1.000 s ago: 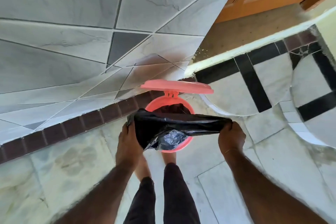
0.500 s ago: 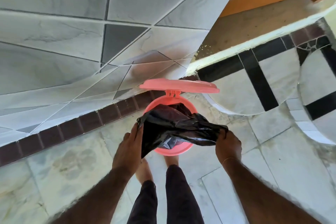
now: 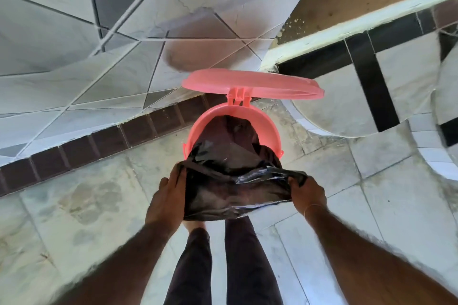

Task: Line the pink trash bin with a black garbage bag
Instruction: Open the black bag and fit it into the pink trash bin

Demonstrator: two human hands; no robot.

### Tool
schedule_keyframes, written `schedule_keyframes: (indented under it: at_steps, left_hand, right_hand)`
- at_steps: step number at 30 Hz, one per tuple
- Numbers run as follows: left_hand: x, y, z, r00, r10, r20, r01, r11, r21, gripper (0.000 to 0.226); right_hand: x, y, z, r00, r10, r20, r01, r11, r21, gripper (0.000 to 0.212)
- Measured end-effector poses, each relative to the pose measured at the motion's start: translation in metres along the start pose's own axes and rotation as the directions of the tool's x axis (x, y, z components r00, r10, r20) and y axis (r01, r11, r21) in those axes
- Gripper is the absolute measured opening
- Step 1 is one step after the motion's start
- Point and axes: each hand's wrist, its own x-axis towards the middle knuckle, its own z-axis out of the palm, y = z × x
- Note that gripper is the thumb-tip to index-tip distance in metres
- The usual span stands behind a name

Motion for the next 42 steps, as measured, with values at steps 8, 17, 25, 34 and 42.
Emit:
schedule_keyframes:
  at_steps: [8,17,25,34,42]
  left_hand:
    - [0.031,0.015,-0.012,0.956,-0.191,-0.223,0.096,0.922,-0.375,0.082]
    - [0.031,0.024,-0.001,0.989,0.066,-0.135,-0.085,0.987,-0.138,0.116]
    - [0.016,0.019,0.012,0.983,0.127,-0.134,-0.142,0.984,-0.110,0.102]
    - [0.058,0.024,-0.018,0.981,0.020,-0.192,-0.061,0.975,-0.215,0.088]
    - [0.113,0.024,-0.038,0.977,0.019,-0.214,-0.079,0.958,-0.274,0.092]
  right_hand:
    - [0.019,-0.031,-0.011,0.968,0.105,-0.228,-0.015,0.931,0.364,0.022]
    - [0.005,-0.051,-0.002,0.693,-0.419,-0.587,0.472,0.879,-0.070,0.030]
    - [0.007,-0.101,0.036,0.637,-0.766,-0.086,0.701,0.623,-0.347,0.053]
    - [0.051,-0.105,0.027,0.687,-0.726,-0.022,0.671,0.646,-0.364,0.070]
    - [0.072,-0.127,0.034,0.730,-0.681,-0.059,0.651,0.719,-0.242,0.069]
